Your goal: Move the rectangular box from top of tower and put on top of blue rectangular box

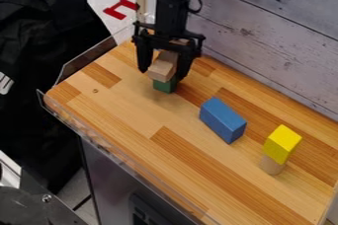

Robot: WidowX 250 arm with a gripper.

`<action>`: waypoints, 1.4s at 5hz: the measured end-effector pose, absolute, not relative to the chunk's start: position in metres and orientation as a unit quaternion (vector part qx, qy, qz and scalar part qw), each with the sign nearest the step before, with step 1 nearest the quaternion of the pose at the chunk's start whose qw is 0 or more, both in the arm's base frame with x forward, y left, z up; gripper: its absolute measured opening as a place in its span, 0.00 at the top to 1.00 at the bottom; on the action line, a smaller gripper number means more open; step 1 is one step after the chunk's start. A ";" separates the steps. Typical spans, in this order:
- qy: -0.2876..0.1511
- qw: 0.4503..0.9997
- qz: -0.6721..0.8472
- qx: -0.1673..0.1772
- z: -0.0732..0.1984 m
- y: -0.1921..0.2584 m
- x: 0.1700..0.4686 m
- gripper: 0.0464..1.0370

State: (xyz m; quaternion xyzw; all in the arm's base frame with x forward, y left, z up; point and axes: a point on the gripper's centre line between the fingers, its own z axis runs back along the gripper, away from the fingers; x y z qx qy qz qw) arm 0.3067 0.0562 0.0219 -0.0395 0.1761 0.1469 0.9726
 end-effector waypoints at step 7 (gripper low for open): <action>0.178 0.869 0.462 -0.020 0.069 -0.018 0.301 0.46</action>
